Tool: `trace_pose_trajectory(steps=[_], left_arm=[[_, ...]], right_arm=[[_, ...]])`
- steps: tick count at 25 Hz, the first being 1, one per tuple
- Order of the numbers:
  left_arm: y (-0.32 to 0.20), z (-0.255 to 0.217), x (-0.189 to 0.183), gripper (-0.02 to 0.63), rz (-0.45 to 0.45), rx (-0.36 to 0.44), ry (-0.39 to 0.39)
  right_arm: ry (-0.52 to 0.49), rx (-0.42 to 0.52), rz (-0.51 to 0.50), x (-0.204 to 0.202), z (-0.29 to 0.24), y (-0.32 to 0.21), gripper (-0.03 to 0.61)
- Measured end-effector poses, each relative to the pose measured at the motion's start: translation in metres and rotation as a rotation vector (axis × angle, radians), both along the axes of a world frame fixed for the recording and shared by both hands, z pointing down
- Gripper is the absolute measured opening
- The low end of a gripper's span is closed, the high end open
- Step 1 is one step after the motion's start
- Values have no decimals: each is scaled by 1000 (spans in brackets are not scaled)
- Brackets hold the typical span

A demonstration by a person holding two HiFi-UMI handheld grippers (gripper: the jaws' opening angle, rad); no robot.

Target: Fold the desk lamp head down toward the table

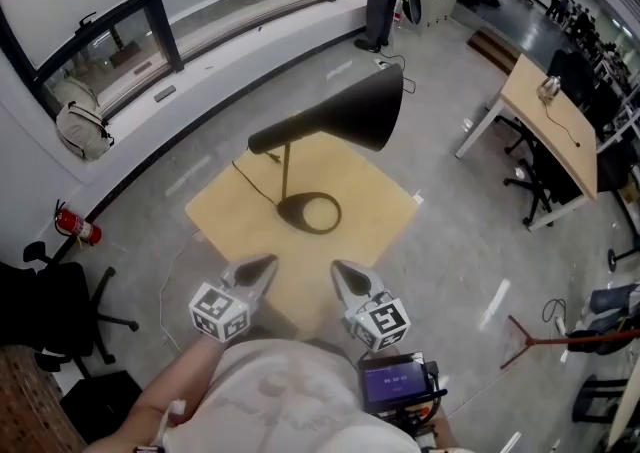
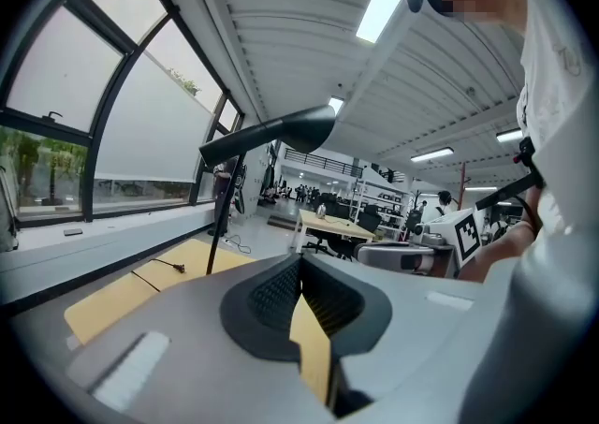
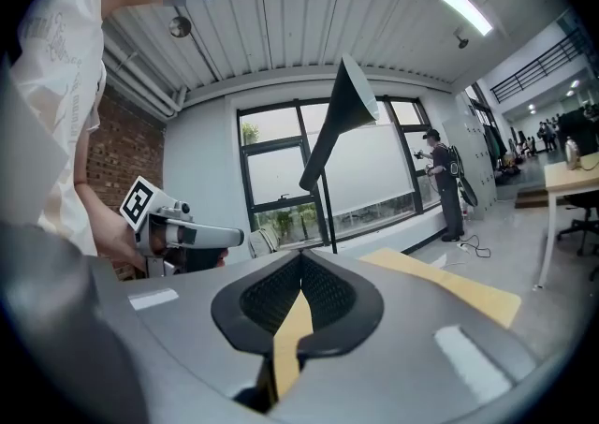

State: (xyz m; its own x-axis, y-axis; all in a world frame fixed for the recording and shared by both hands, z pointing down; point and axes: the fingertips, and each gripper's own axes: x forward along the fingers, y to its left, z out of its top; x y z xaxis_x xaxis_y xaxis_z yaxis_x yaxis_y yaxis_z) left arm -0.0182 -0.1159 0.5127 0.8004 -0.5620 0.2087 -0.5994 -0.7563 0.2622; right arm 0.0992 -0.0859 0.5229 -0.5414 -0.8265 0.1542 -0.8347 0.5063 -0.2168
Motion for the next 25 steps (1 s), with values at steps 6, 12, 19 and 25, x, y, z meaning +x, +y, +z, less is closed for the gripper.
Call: trace_pose_trajectory(steps=[6, 12, 19, 25], left_arm=[[-7, 4, 3, 2, 19, -15, -10], [-23, 6, 10, 2, 89, -11, 0], [-46, 2, 21, 2, 176, -12, 30], [-61, -5, 25, 2, 244, 9, 44]], right_arm=[[-7, 5, 31, 8, -5, -6, 14], [11, 10, 93, 15, -8, -19, 14], [51, 39, 159, 21, -34, -37, 14], [96, 63, 197, 23, -54, -50, 14]])
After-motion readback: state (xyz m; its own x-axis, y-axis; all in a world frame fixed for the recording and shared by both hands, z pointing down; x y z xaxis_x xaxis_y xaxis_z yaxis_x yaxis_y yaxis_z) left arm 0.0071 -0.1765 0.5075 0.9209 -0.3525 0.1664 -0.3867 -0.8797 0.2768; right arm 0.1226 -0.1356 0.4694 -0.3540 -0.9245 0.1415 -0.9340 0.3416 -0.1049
